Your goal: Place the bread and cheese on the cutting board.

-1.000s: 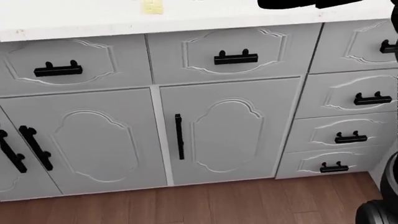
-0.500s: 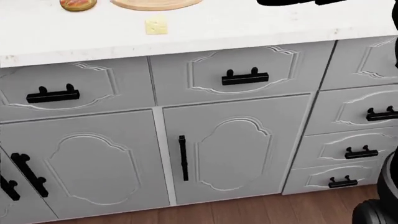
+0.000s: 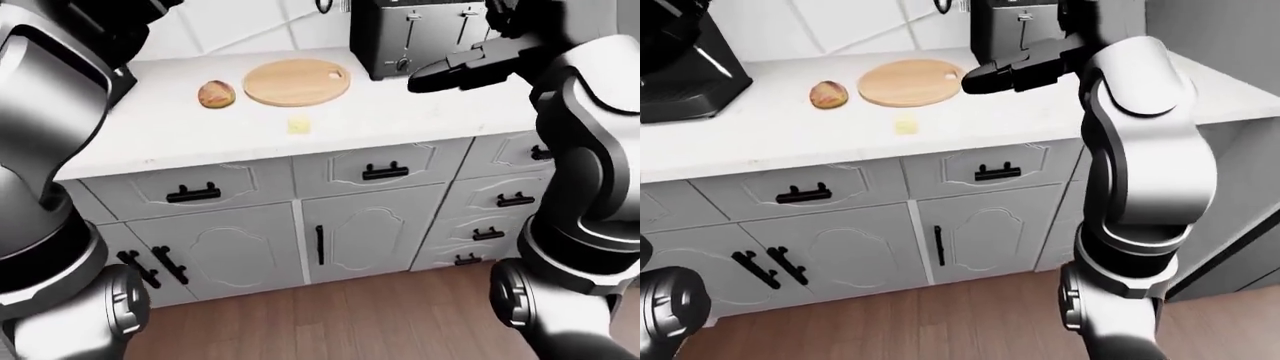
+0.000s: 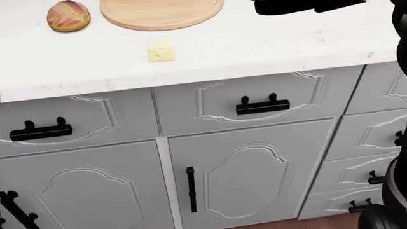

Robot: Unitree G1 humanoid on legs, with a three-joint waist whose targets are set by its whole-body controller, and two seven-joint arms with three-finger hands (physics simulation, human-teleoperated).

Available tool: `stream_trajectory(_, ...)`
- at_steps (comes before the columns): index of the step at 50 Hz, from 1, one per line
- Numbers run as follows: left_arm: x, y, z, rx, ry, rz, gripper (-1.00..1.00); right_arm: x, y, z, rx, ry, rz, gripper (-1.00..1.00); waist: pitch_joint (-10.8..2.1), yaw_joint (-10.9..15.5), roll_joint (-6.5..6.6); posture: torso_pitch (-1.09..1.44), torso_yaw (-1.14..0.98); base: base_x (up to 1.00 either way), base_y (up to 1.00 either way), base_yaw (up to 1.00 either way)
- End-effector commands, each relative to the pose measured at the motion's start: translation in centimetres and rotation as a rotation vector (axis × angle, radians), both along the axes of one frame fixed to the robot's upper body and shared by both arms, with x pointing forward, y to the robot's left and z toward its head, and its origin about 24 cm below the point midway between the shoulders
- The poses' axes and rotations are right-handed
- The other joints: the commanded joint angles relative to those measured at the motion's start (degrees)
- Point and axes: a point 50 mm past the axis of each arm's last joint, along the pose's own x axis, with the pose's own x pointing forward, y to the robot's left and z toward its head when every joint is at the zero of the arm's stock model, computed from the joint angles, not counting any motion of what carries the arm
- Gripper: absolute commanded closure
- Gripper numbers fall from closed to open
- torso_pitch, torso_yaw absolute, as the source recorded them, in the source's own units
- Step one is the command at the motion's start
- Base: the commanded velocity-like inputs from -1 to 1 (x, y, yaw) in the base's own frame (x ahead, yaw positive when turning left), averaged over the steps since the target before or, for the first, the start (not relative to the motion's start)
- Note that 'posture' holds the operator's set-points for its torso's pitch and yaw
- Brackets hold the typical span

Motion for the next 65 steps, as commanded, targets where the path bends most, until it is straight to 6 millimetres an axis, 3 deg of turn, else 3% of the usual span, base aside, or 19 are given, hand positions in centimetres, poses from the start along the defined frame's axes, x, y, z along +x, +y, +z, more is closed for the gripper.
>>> stream_trajectory(1, -0.90, -0.05, 1.25, -0.009, -0.069, -0.013, -1.00, -1.03, -0.27, 1.65, -0.001, -0.094, -0.020, -1.00, -1.05, -0.1, 0.13, 0.00, 0.00, 0.27, 0.05, 0.00)
stream_trajectory(5, -0.95, -0.25, 1.17, -0.002, -0.072, -0.015, -1.00, -0.89, -0.17, 1.60, -0.004, -0.093, -0.017, -1.00, -1.03, 0.6, -2.67, 0.00, 0.00, 0.25, 0.04, 0.00)
stream_trajectory(7, -0.98, -0.29, 1.12, -0.001, -0.073, -0.016, -1.00, -0.95, -0.10, 1.63, -0.007, -0.092, -0.016, -1.00, -1.91, 0.9, -5.69, 0.00, 0.00, 0.25, 0.05, 0.00)
stream_trajectory(8, -1.00, -0.47, 1.02, 0.003, -0.072, -0.019, -1.00, -0.95, -0.05, 1.62, -0.009, -0.094, -0.016, -1.00, -1.54, 0.5, -4.07, 0.00, 0.00, 0.26, 0.05, 0.00)
stream_trajectory(10, -1.01, -0.39, 1.07, 0.001, -0.073, -0.020, -1.00, -0.93, -0.09, 1.60, -0.011, -0.094, -0.016, -1.00, -1.02, 0.6, -5.22, 0.00, 0.00, 0.25, 0.05, 0.00)
stream_trajectory(17, -1.00, -0.43, 1.06, 0.003, -0.072, -0.020, -1.00, -0.67, -0.02, 1.35, -0.016, -0.084, -0.018, -1.00, -0.68, 0.1, -3.01, 0.00, 0.00, 0.25, 0.12, 0.00)
stream_trajectory(20, -0.97, -0.38, 0.99, 0.002, -0.072, -0.019, -1.00, -0.75, 0.02, 1.39, -0.013, -0.082, -0.021, -1.00, -1.02, -0.2, -1.23, 0.00, 0.00, 0.26, 0.25, 0.00)
stream_trajectory(23, -0.91, -0.40, 0.97, 0.003, -0.071, -0.019, -1.00, -0.81, -0.07, 1.49, -0.007, -0.086, -0.026, -1.00, -2.38, -0.8, 3.11, 0.00, 0.00, 0.25, 0.27, 0.00)
stream_trajectory(24, -0.84, -0.34, 0.98, 0.001, -0.070, -0.015, -1.00, -0.76, -0.05, 1.47, -0.005, -0.086, -0.025, -1.00, -1.69, -0.4, 1.37, 0.00, 0.00, 0.25, 0.27, 0.00)
stream_trajectory(26, -0.82, -0.39, 0.95, 0.001, -0.070, -0.016, -1.00, -0.76, -0.03, 1.48, -0.003, -0.087, -0.024, -1.00, -0.64, -0.5, 2.49, 0.00, 0.00, 0.26, 0.26, 0.00)
stream_trajectory(33, -0.88, -0.40, 0.96, 0.004, -0.072, -0.015, -1.00, -0.92, -0.29, 1.69, 0.012, -0.109, -0.038, -1.00, 0.42, -1.1, 0.72, 0.00, 0.00, 0.09, 0.03, 0.00)
stream_trajectory(38, -0.87, -0.47, 0.89, 0.007, -0.073, -0.016, -1.00, -0.65, 0.09, 1.19, -0.027, -0.087, -0.028, -1.00, -0.92, 0.2, -3.44, 0.00, 0.00, 0.00, 0.00, 0.08)
stream_trajectory(40, -0.96, -0.54, 0.91, 0.008, -0.074, -0.017, -1.00, -0.70, 0.19, 1.22, -0.028, -0.089, -0.021, -1.00, -1.81, 0.1, -2.27, 0.00, 0.00, 0.00, 0.00, 0.43)
stream_trajectory(48, -1.03, -0.53, 0.86, 0.008, -0.075, -0.016, -1.00, -0.77, 0.27, 1.23, -0.024, -0.095, -0.014, -1.00, -1.48, 0.4, -2.81, 0.00, 0.00, 0.00, 0.00, 0.44)
stream_trajectory(51, -0.98, -0.49, 0.88, 0.008, -0.075, -0.015, -1.00, -0.72, 0.33, 1.24, -0.028, -0.097, -0.009, -1.00, -0.86, 0.2, -0.96, 0.00, 0.00, 0.00, 0.00, 0.44)
stream_trajectory(54, -0.91, -0.49, 0.88, 0.011, -0.075, -0.012, -1.00, -0.62, -0.07, 1.31, -0.007, -0.084, -0.036, -1.00, -1.44, -1.0, 3.23, 0.00, 0.00, 0.00, 0.00, 0.06)
stream_trajectory(55, -0.94, -0.47, 0.93, 0.010, -0.076, -0.012, -1.00, -0.56, -0.15, 1.29, -0.001, -0.082, -0.036, -1.00, -0.19, -0.7, 0.99, 0.00, 0.00, 0.00, 0.00, 0.00)
stream_trajectory(60, -1.13, -0.49, 1.02, 0.012, -0.076, -0.013, -1.00, -0.75, -0.16, 1.40, -0.001, -0.074, -0.042, -1.00, -0.26, -0.8, -2.34, 0.00, 0.00, 0.00, 0.00, 0.00)
stream_trajectory(65, -1.24, -0.41, 0.98, 0.011, -0.076, -0.012, -1.00, -0.81, -0.17, 0.91, -0.005, -0.053, -0.041, -1.00, -0.82, -0.4, -1.56, 0.00, 0.00, 0.00, 0.00, 0.00)
